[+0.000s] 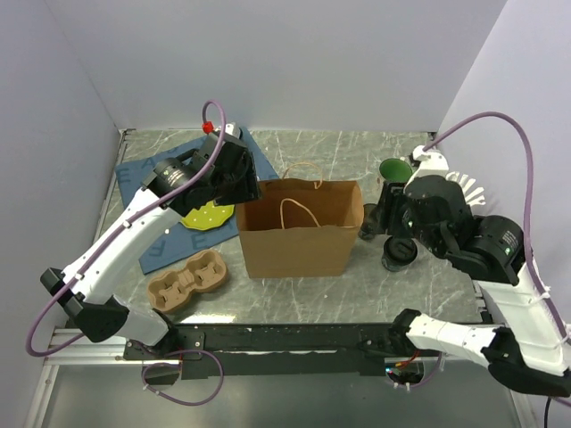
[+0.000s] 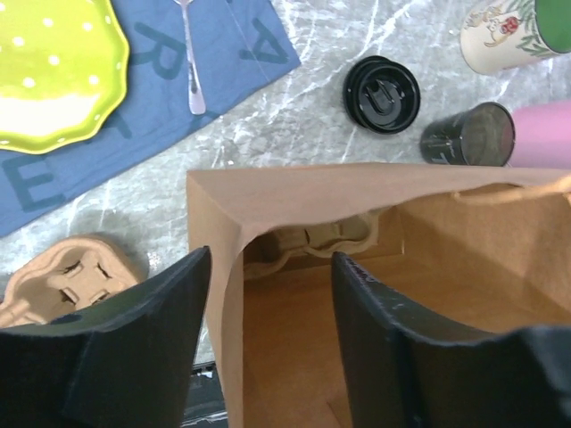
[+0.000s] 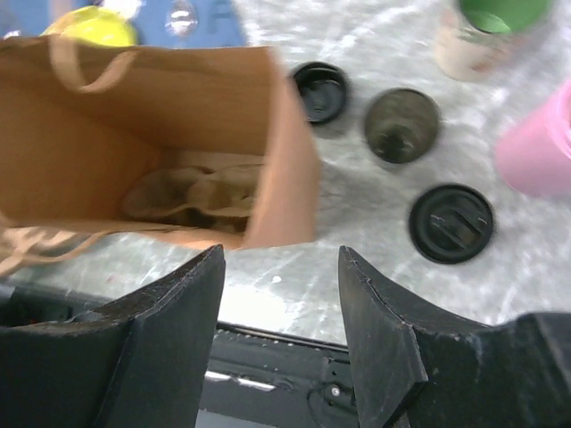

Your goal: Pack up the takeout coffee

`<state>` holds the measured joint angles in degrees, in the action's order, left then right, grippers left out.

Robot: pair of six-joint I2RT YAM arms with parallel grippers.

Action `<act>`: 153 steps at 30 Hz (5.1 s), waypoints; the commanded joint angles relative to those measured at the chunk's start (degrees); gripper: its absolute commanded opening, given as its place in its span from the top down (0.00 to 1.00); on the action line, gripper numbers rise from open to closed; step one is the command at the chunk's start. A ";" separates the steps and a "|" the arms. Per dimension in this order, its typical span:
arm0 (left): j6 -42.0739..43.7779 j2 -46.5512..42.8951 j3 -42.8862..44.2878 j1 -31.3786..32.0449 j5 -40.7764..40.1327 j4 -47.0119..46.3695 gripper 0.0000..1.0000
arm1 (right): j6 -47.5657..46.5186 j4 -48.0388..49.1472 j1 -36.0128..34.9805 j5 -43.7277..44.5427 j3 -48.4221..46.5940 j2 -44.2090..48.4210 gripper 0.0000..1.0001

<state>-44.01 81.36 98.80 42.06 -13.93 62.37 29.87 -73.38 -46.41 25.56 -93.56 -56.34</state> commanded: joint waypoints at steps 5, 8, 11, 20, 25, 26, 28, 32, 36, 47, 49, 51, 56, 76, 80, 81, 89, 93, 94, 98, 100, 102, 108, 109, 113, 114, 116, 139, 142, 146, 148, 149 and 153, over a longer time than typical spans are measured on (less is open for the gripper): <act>-0.02 -2.35 0.86 -1.37 -2.68 2.14 0.35 | -5.87 0.53 21.95 -9.38 -0.13 -0.87 0.39; -0.20 -1.91 1.39 -1.72 -4.08 3.46 0.39 | -7.72 0.00 26.53 -9.91 1.62 -2.80 0.37; 0.32 -2.26 0.87 -2.16 -3.39 3.38 0.41 | -8.42 0.95 31.80 -12.72 4.95 -3.69 0.33; 2.26 -7.53 -3.18 -2.43 4.53 -1.20 0.28 | -5.88 8.16 40.34 -16.42 21.39 -4.31 0.19; 2.26 -10.78 -5.63 -2.43 7.95 -3.74 0.23 | -1.31 12.64 42.98 -14.85 27.20 -7.02 0.11; 2.00 -11.13 -5.90 -2.43 8.48 -4.09 0.21 | -0.61 13.17 43.07 -14.40 27.55 -7.64 0.10; 1.82 -12.01 -6.95 -2.43 10.06 -4.36 0.20 | 1.68 14.58 43.07 -12.83 28.78 -9.05 0.09; 1.38 -13.33 -8.54 -2.43 11.82 -4.97 0.20 | 4.23 15.20 43.51 -8.61 30.53 -10.90 0.09; 1.56 -14.65 -9.42 -2.43 12.18 -4.54 0.19 | 4.41 16.43 44.65 -7.98 32.47 -10.90 0.09; 1.82 -16.06 -10.21 -2.34 11.56 -2.78 0.19 | 4.85 19.42 45.09 -9.74 36.08 -11.51 0.10; 1.82 -15.97 -10.47 -2.42 11.65 -2.60 0.18 | 5.11 19.85 45.01 -9.83 36.25 -11.69 0.10; 1.65 -16.06 -10.65 -2.43 11.82 -2.69 0.18 | 4.94 19.86 45.09 -9.83 36.34 -11.78 0.11; 1.12 -16.41 -11.44 -2.43 12.18 -3.31 0.18 | 4.94 19.86 45.09 -9.65 36.78 -12.39 0.12; -1.61 -17.82 -14.60 -2.43 12.18 -4.45 0.18 | 4.50 18.45 45.01 -10.62 38.89 -13.27 0.16; -1.87 -18.17 -14.96 -2.43 12.26 -4.89 0.18 | 3.80 18.37 45.01 -10.45 39.24 -13.36 0.17; -1.87 -18.08 -15.04 -2.43 12.26 -4.80 0.18 | 3.71 18.45 45.01 -10.36 39.24 -13.27 0.17; -2.40 -18.60 -15.83 -2.43 12.18 -5.06 0.17 | 2.13 18.54 45.01 -10.53 39.94 -11.78 0.21; -2.66 -19.14 -16.63 -2.43 11.91 -5.59 0.17 | 1.34 18.19 44.92 -11.23 39.68 -11.60 0.23; -2.66 -19.22 -16.63 -2.43 11.83 -5.42 0.17 | 1.16 17.67 45.01 -11.50 39.51 -11.69 0.21; -2.75 -19.05 -16.36 -2.43 11.65 -5.24 0.17 | 0.46 16.17 45.01 -12.46 38.45 -12.04 0.16; -2.92 -19.05 -16.54 -2.43 11.56 -5.24 0.17 | -0.24 15.82 45.01 -13.16 38.19 -11.87 0.16; -3.01 -19.22 -16.71 -2.43 11.65 -5.50 0.17 | -0.34 15.47 45.01 -13.52 38.19 -11.87 0.16; -2.93 -19.05 -16.36 -2.43 11.65 -5.59 0.17 | -1.13 15.64 45.01 -13.78 38.72 -11.60 0.18; -2.92 -18.87 -16.19 -2.43 11.65 -5.50 0.17 | -1.21 15.47 45.01 -13.70 38.54 -11.86 0.17; -2.66 -18.78 -16.01 -2.43 11.47 -5.15 0.17 | -2.00 14.94 45.01 -13.08 37.84 -11.52 0.13; -2.75 -18.70 -16.01 -2.43 11.47 -5.24 0.17 | -2.44 14.59 45.01 -12.73 37.31 -11.52 0.13; -2.84 -18.78 -16.10 -2.43 11.47 -5.15 0.17 | -3.06 14.15 45.01 -12.73 36.70 -11.51 0.12; -1.70 -18.43 -15.31 -2.43 10.42 -4.01 0.17 | -10.27 7.47 47.73 -17.48 27.91 -17.76 0.17; -1.43 -18.35 -15.04 -2.43 10.16 -3.75 0.17 | -10.00 7.03 47.99 -16.86 27.38 -18.37 0.17; -1.08 -18.17 -14.69 -2.43 9.89 -3.22 0.17 | -10.35 6.06 48.17 -15.63 25.71 -19.51 0.15; -0.99 -18.34 -14.95 -2.43 9.72 -3.48 0.17 | -10.71 6.50 48.17 -15.89 25.36 -19.51 0.15; -0.99 -18.34 -15.04 -2.43 9.80 -3.48 0.17 | -10.97 6.76 48.17 -16.24 25.18 -19.60 0.15; -1.08 -18.08 -15.13 -2.43 9.98 -3.57 0.17 | -10.80 7.11 48.26 -17.30 25.27 -20.30 0.14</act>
<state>-45.89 63.48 82.19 39.77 -3.29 59.27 19.57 -66.06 1.34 8.23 -66.11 -76.09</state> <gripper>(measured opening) 0.828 0.851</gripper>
